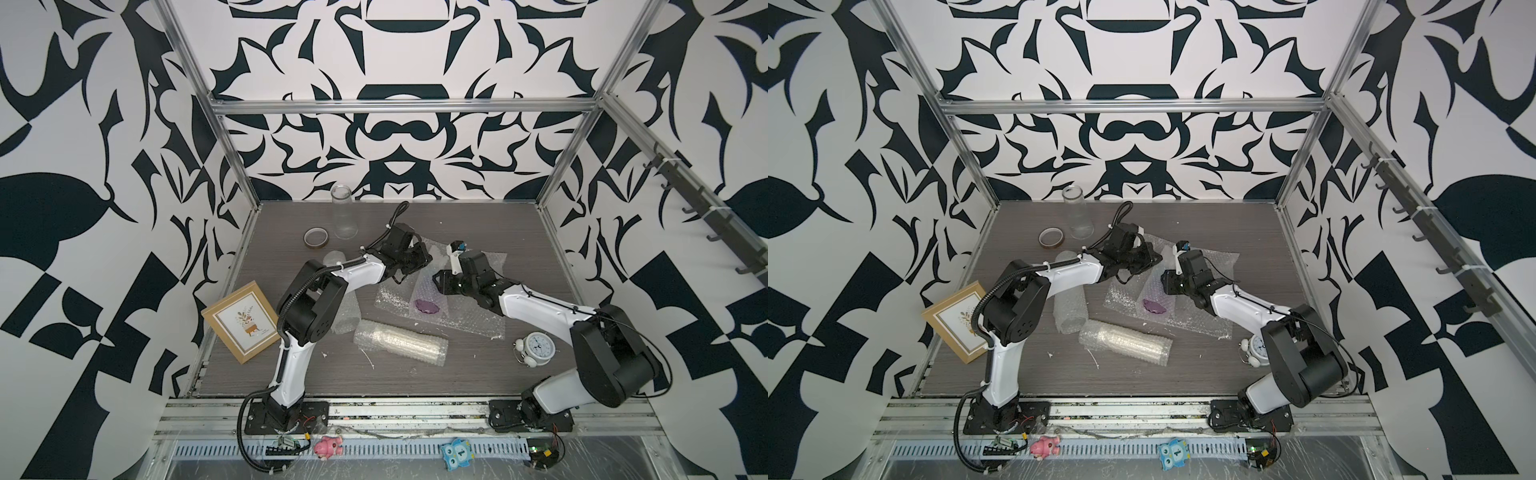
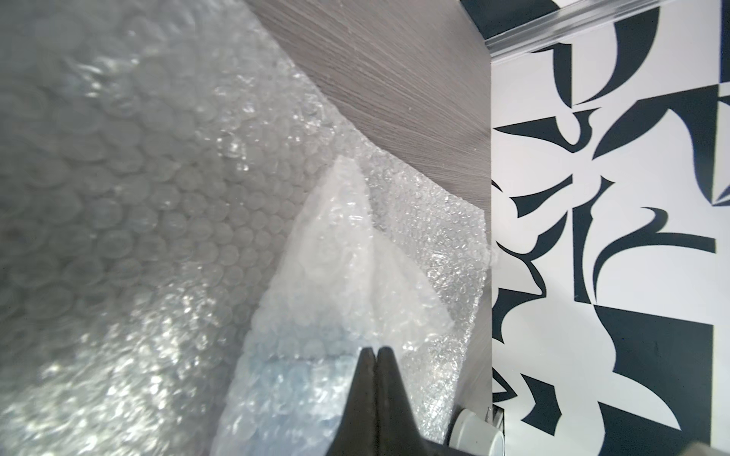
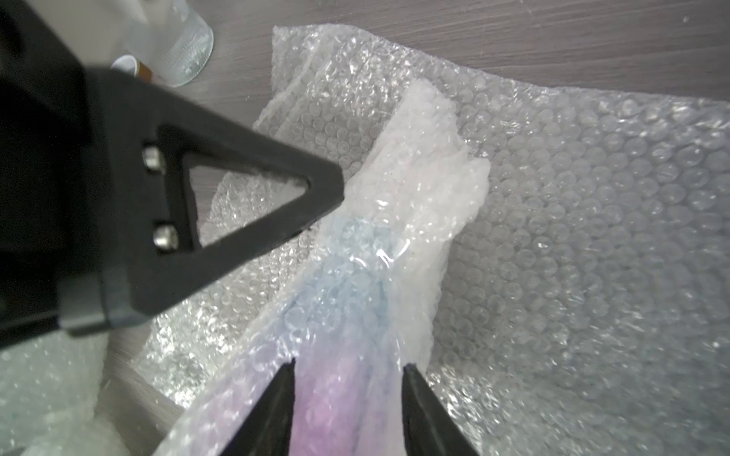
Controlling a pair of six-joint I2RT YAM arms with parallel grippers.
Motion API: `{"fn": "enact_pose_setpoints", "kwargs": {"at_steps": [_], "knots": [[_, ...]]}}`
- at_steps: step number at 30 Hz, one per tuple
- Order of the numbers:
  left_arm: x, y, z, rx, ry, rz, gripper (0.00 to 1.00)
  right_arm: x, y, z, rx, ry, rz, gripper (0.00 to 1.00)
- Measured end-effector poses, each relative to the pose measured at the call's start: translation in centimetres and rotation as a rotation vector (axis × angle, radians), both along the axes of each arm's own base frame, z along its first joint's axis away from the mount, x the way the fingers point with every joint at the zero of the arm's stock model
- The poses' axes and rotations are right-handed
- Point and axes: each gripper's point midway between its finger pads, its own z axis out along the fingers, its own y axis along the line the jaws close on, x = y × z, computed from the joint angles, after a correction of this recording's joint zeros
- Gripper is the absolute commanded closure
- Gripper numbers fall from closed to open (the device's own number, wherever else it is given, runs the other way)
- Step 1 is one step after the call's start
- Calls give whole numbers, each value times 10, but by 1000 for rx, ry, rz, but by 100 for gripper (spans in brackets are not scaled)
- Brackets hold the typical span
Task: Unwrap the vase from the bubble wrap
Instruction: Unwrap the bubble wrap.
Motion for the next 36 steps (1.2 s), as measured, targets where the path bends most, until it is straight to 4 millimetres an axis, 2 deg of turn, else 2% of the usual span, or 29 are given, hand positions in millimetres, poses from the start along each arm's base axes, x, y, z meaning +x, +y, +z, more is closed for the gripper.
{"fn": "enact_pose_setpoints", "kwargs": {"at_steps": [6,10,17,24,28,33,36], "knots": [[-2,-14,22,-22,-47,-31,100,-9,-9,17,20,-59,-10,45],[-4,-19,28,-26,-55,-48,100,-9,-21,28,32,-109,-44,45],[-9,-22,30,-24,-49,-72,99,-1,-42,30,42,-129,-114,47],[-13,-28,32,-27,-52,-93,94,11,-45,24,85,-128,-138,50],[-14,-33,33,-29,-51,-108,85,15,-51,23,108,-117,-161,51],[-20,-46,34,-35,-51,-144,56,12,-72,29,138,-134,-225,51],[-24,-53,33,-34,-44,-167,40,5,-95,33,166,-149,-295,51]]}}
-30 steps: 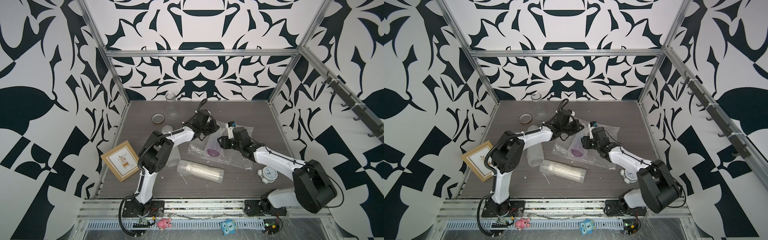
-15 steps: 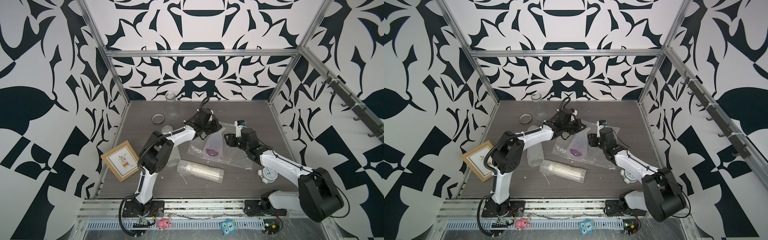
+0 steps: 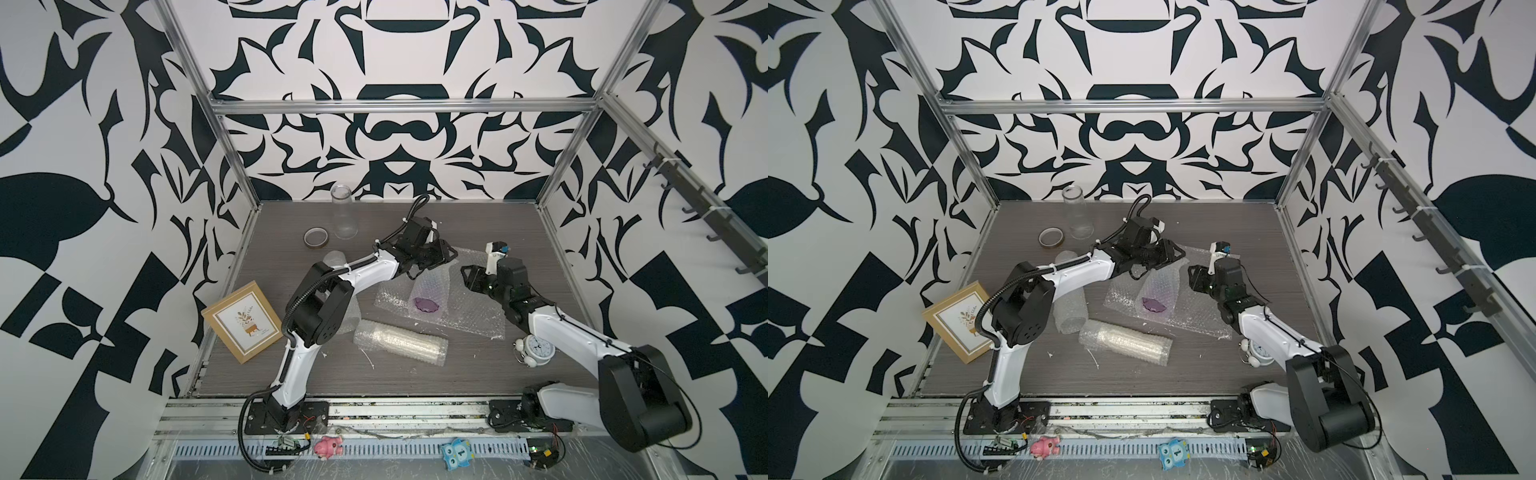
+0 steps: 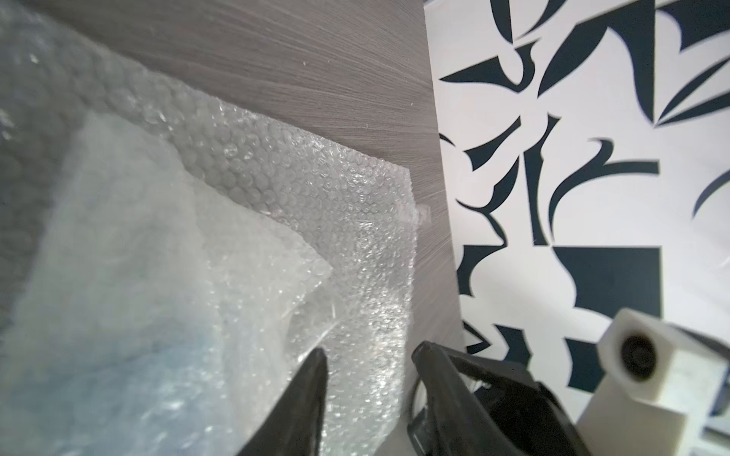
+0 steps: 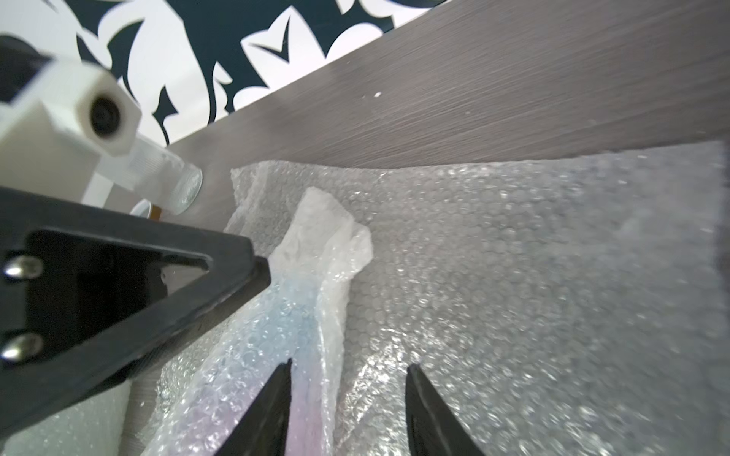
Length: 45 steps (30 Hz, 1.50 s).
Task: Unwrap the vase from the bubble wrap
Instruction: Unwrap the bubble wrap.
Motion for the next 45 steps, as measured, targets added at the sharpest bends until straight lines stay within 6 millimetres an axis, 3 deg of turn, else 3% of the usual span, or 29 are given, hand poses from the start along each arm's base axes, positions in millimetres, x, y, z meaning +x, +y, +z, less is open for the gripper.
{"fn": "enact_pose_setpoints", "kwargs": {"at_steps": [4,6,8,15,18,24,27,30,36,39,41,45], "knots": [[-7,-5,-2,9,6,-32,20,-9,-24,13,25,-23,-73,52],[-8,-6,-1,15,6,-42,16,-11,-26,18,38,-31,-83,52],[-10,-6,1,24,-4,-58,5,-13,-26,16,47,-15,-89,53],[-16,12,17,73,-55,-80,1,-15,-25,2,58,83,-95,53],[-19,31,36,90,-94,-66,1,-10,-16,2,54,112,-73,53],[-19,77,59,111,-148,-7,1,3,36,-9,32,179,56,52],[-17,96,49,145,-137,15,1,2,52,-30,22,243,98,52],[-17,108,31,197,-104,24,1,0,54,-54,16,313,100,53],[-17,108,3,255,-51,-5,1,-2,58,-79,29,380,103,57],[-15,104,-20,279,-10,-22,1,2,65,-85,63,387,114,66],[-15,101,-35,293,22,-34,0,4,69,-90,89,396,116,77],[-17,97,-53,301,72,-57,1,6,74,-91,120,404,121,90]]}}
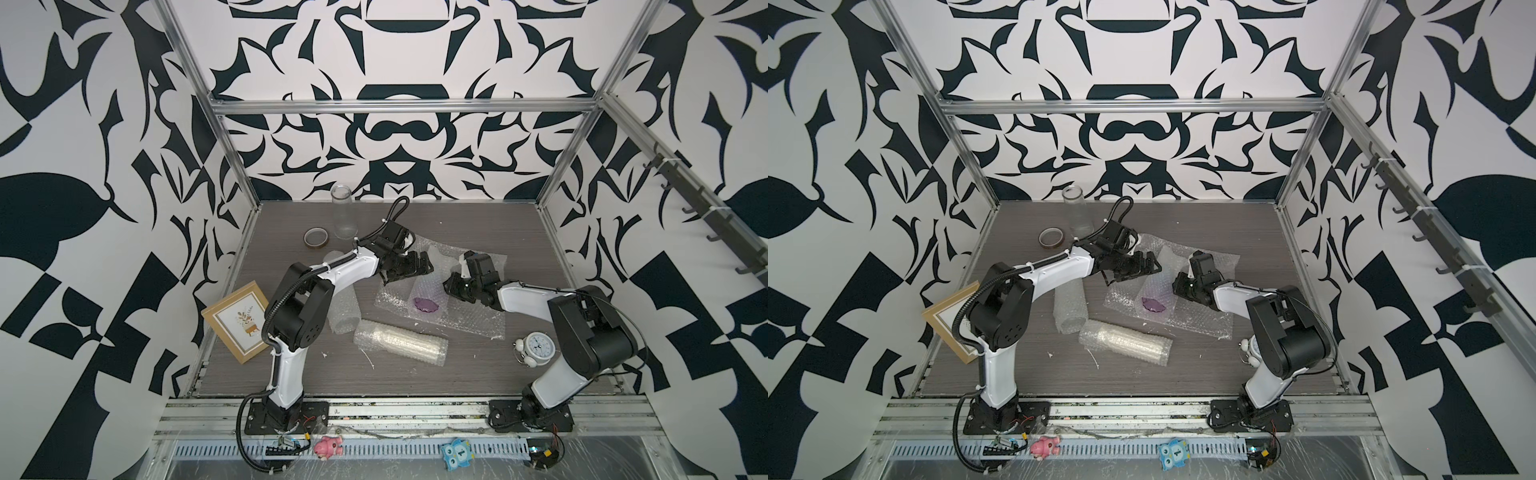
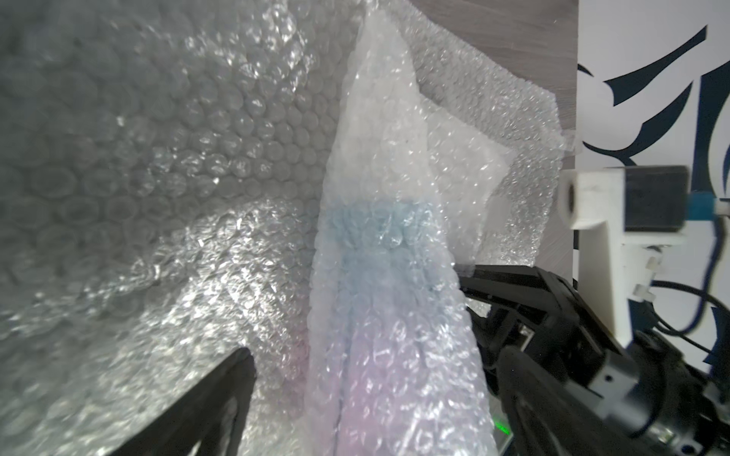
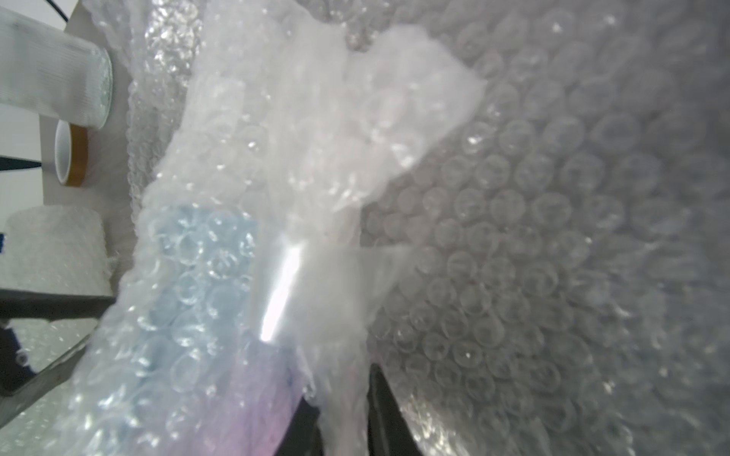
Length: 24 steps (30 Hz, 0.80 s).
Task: Unwrap the vase from the bubble wrap
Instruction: Unwrap the bubble wrap.
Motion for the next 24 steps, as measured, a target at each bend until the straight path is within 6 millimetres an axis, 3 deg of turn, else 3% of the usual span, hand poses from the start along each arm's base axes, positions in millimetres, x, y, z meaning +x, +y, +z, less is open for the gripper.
{"fn": "enact_pose_setpoints", "kwargs": {"at_steps": [3,12,20,24], "knots": [[0,-6,-4,-15,25,-11,1,3,4,5,26,-9,0,100],[-4,-15,-20,-44,101,-28,2,7,13,13,60,-22,-2,100],[-6,-16,-19,-59,122,-23,22,12,24,23,83,-31,-25,100],[-4,-14,-19,-57,123,-15,25,15,24,25,85,-29,-54,100]]}}
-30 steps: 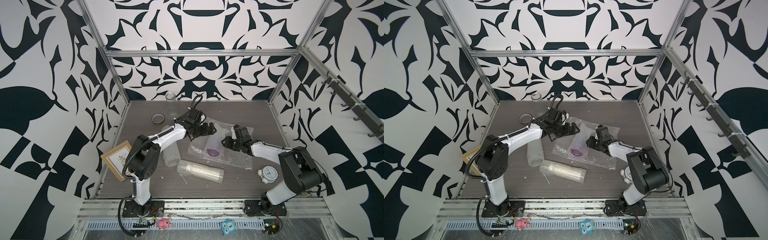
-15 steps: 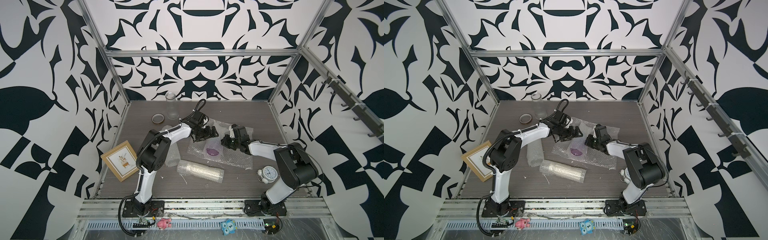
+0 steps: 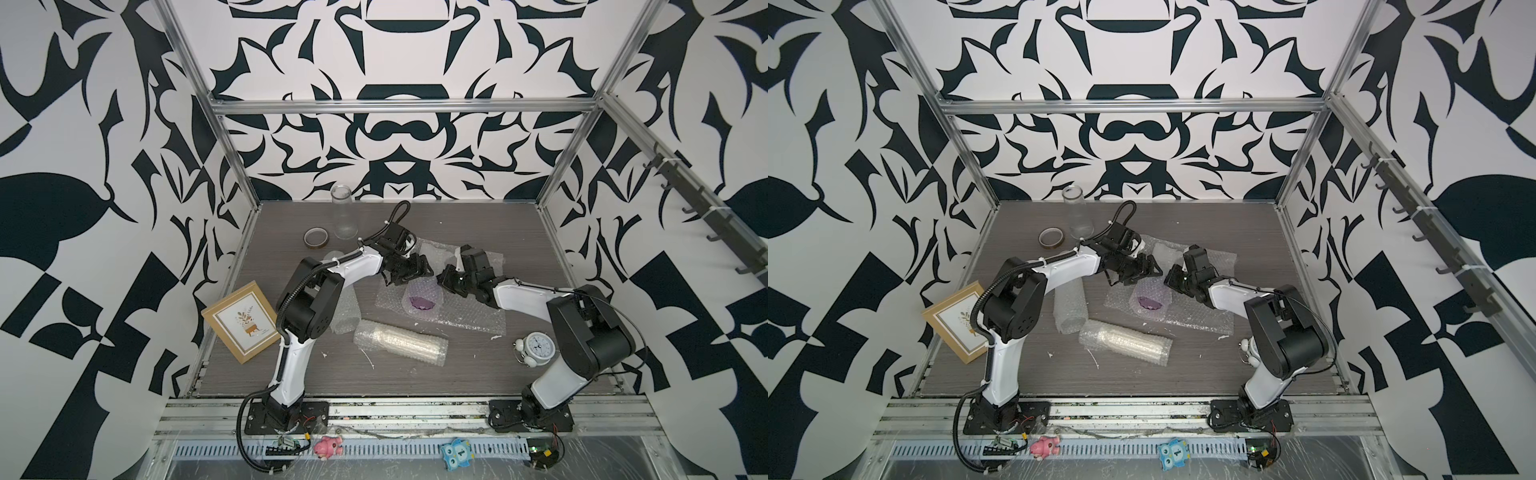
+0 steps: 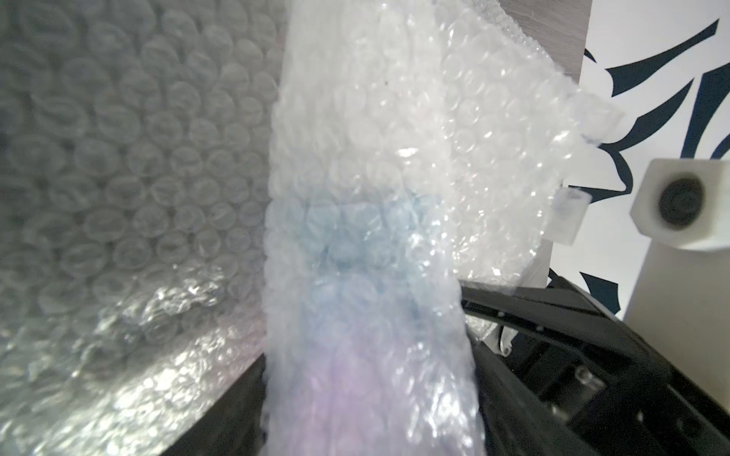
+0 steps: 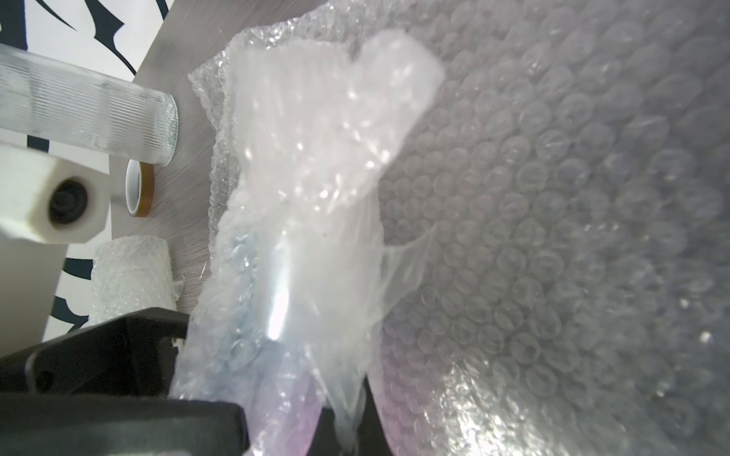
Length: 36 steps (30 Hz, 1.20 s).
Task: Unwrap the vase from the bubble wrap
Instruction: Unwrap the bubble wrap.
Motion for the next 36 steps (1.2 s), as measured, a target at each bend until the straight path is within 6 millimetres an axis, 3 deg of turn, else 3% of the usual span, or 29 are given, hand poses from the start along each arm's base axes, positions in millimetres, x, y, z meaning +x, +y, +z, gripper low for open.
{"fn": "enact_pose_setpoints", "kwargs": {"at_steps": [14,36], "knots": [[3,2,10,-7,-13,18,26,14,8,21,0,-26,-40,100],[-1,-4,31,-64,49,48,26,11,5,46,-24,51,-95,100]]}}
